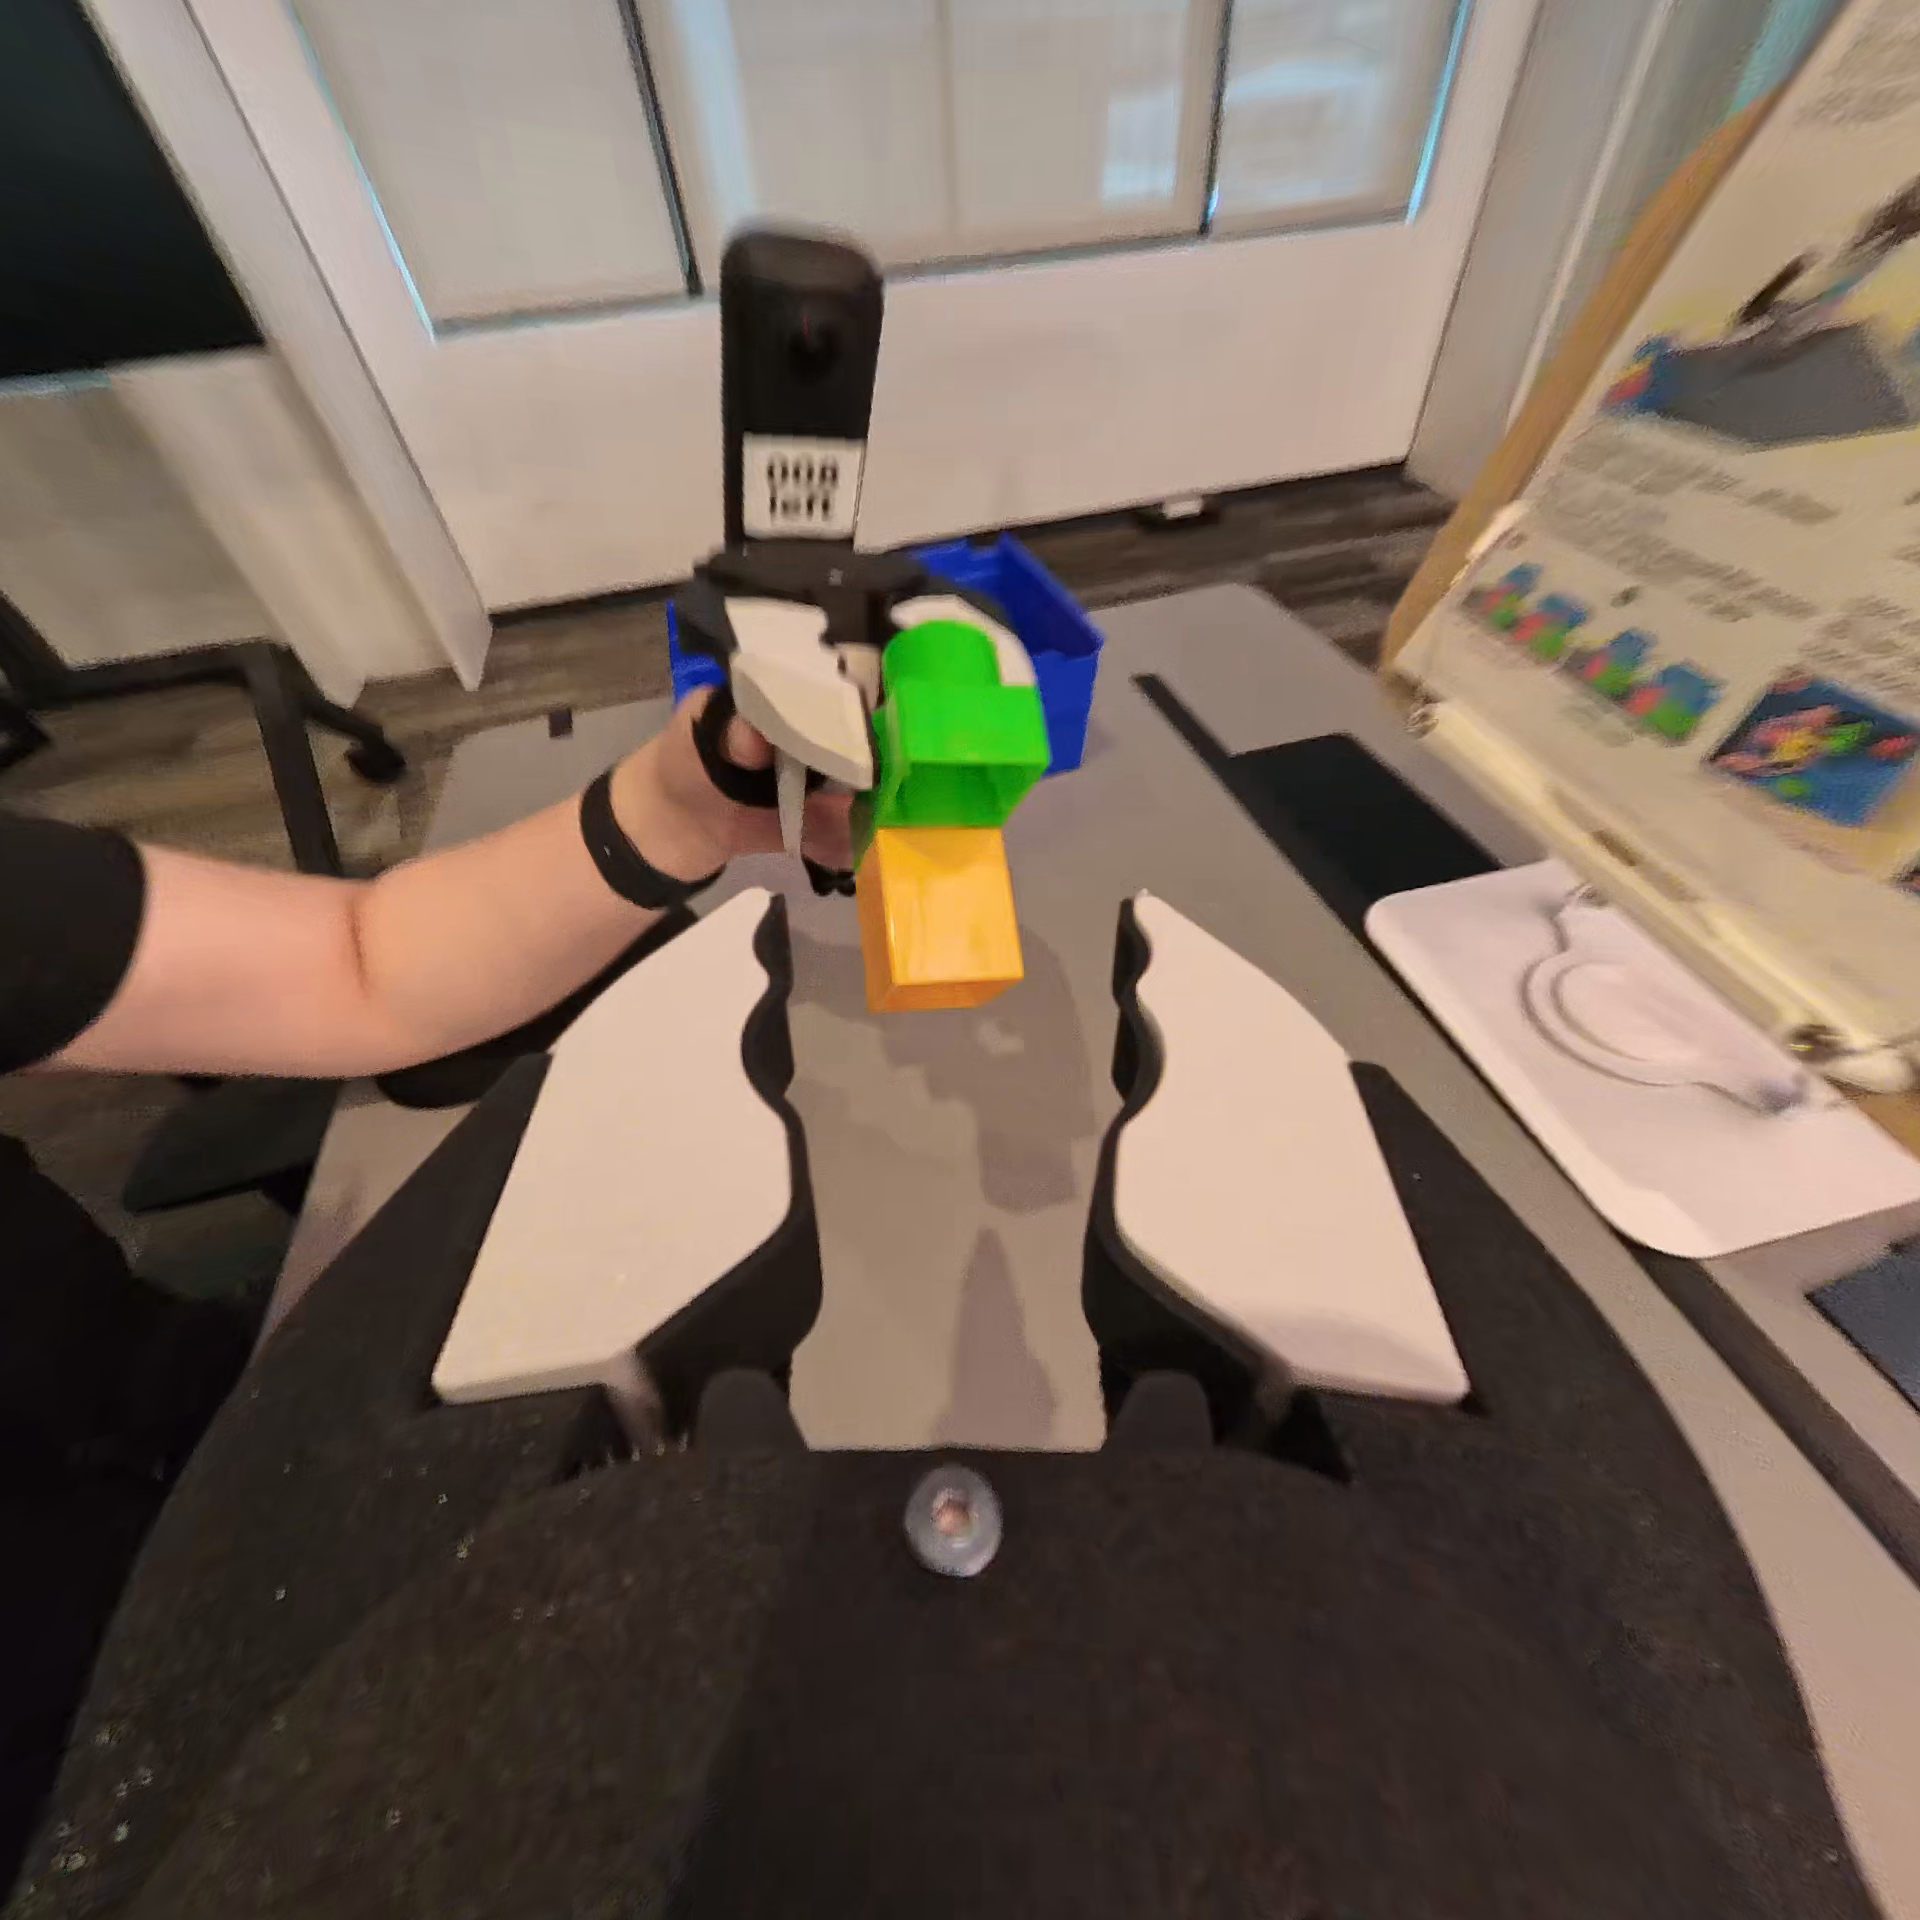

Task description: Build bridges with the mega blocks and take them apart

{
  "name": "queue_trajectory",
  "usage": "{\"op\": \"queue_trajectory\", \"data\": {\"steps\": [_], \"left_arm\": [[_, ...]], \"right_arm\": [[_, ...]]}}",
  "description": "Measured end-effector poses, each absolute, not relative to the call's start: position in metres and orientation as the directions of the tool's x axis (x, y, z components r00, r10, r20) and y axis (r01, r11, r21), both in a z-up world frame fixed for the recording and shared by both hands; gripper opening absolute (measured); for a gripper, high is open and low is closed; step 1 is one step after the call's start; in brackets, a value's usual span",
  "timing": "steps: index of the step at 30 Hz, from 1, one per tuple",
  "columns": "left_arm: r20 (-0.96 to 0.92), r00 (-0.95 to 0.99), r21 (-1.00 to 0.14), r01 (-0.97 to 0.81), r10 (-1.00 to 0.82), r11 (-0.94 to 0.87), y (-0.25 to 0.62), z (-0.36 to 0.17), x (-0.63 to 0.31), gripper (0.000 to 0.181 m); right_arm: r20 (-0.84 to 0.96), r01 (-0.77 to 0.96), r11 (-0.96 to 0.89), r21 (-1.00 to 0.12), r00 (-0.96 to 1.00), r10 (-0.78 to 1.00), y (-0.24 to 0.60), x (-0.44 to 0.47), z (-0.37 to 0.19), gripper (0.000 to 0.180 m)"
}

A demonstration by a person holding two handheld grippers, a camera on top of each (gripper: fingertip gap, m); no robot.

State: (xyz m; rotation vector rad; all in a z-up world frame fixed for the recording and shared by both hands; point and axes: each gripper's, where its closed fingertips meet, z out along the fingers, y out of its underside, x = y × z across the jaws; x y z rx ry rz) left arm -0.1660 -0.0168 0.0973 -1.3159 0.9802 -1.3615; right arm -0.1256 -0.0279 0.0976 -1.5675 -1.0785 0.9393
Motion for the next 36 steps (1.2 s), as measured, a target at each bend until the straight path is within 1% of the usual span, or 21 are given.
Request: {"op": "queue_trajectory", "data": {"steps": [2,4,5,7,9,14,15,18,19,21,22,23,24,25,26,27,28,29,31,34,36], "left_arm": [[0.218,0.045,-0.971,0.112,-0.975,-0.212,-0.017,0.098,-0.166,0.033],[0.221,0.032,-0.970,0.114,-0.975,-0.216,-0.019,0.098,-0.165,0.033],[0.222,0.030,-0.970,0.113,-0.975,-0.217,-0.020,0.098,-0.163,0.033],[0.227,0.013,-0.968,0.113,-0.974,-0.224,-0.022,0.097,-0.161,0.032],[0.236,0.008,-0.967,0.102,-0.972,-0.234,-0.022,0.095,-0.158,0.033],[0.228,0.003,-0.973,0.046,-0.974,-0.227,-0.025,0.088,-0.153,0.033],[0.222,0.008,-0.973,0.069,-0.975,-0.221,-0.024,0.092,-0.156,0.033],[0.254,0.007,-0.936,0.255,-0.967,-0.244,-0.011,0.123,-0.194,0.033],[0.258,0.010,-0.930,0.274,-0.966,-0.246,-0.008,0.128,-0.208,0.033],[0.236,0.049,-0.944,0.248,-0.971,-0.217,-0.005,0.129,-0.226,0.032],[0.221,0.059,-0.948,0.249,-0.974,-0.200,-0.006,0.132,-0.230,0.032],[0.209,0.055,-0.947,0.261,-0.976,-0.188,-0.009,0.137,-0.233,0.033],[0.203,0.040,-0.945,0.271,-0.978,-0.184,-0.014,0.141,-0.232,0.032],[0.198,0.026,-0.945,0.270,-0.980,-0.184,-0.017,0.144,-0.230,0.032],[0.193,0.020,-0.949,0.259,-0.981,-0.181,-0.020,0.144,-0.227,0.033],[0.184,0.019,-0.955,0.242,-0.983,-0.174,-0.023,0.143,-0.222,0.033],[0.175,0.016,-0.960,0.223,-0.984,-0.167,-0.025,0.141,-0.218,0.032],[0.171,0.010,-0.964,0.208,-0.985,-0.165,-0.027,0.139,-0.213,0.032],[0.175,-0.009,-0.967,0.185,-0.985,-0.173,-0.031,0.134,-0.205,0.032],[0.194,-0.029,-0.968,0.160,-0.981,-0.196,-0.033,0.128,-0.196,0.033],[0.194,-0.028,-0.970,0.142,-0.981,-0.196,-0.034,0.125,-0.191,0.033]], "right_arm": [[-0.016,0.279,-0.110,-0.954,0.319,0.947,-0.021,-0.144,0.074,0.058],[-0.010,0.311,-0.104,-0.945,0.291,0.957,-0.021,-0.155,0.061,0.057],[-0.039,0.308,-0.120,-0.944,0.254,0.966,-0.025,-0.159,0.058,0.053],[-0.091,0.296,-0.152,-0.943,0.210,0.973,-0.029,-0.163,0.055,0.037],[-0.126,0.299,-0.181,-0.937,0.197,0.972,-0.030,-0.160,0.052,0.036],[-0.146,0.343,-0.202,-0.917,0.183,0.972,-0.034,-0.149,0.045,0.035],[-0.159,0.350,-0.215,-0.912,0.182,0.970,-0.035,-0.146,0.044,0.035],[-0.147,0.403,-0.213,-0.890,0.190,0.971,-0.033,-0.126,0.033,0.035],[-0.147,0.386,-0.211,-0.898,0.189,0.971,-0.033,-0.119,0.037,0.035],[-0.130,0.318,-0.208,-0.925,0.250,0.960,-0.027,-0.100,0.058,0.035],[-0.102,0.279,-0.189,-0.941,0.300,0.949,-0.024,-0.083,0.074,0.035],[-0.053,0.242,-0.158,-0.957,0.389,0.920,-0.020,-0.059,0.092,0.035],[0.006,0.212,-0.128,-0.969,0.538,0.843,-0.011,-0.022,0.108,0.035],[0.054,0.183,-0.108,-0.977,0.705,0.707,-0.002,0.026,0.122,0.036],[0.068,0.142,-0.098,-0.985,0.841,0.536,0.001,0.079,0.130,0.035],[0.047,0.090,-0.101,-0.991,0.930,0.364,0.000,0.133,0.131,0.035],[0.002,0.031,-0.126,-0.992,0.975,0.224,-0.004,0.180,0.122,0.035],[-0.051,-0.023,-0.206,-0.978,0.990,0.129,-0.008,0.217,0.098,0.035],[-0.091,-0.085,-0.420,-0.904,0.996,-0.006,-0.013,0.270,0.032,0.036],[-0.084,-0.148,-0.662,-0.735,0.988,-0.128,-0.016,0.310,-0.059,0.036],[-0.063,-0.164,-0.733,-0.660,0.985,-0.163,-0.019,0.321,-0.093,0.037]]}}
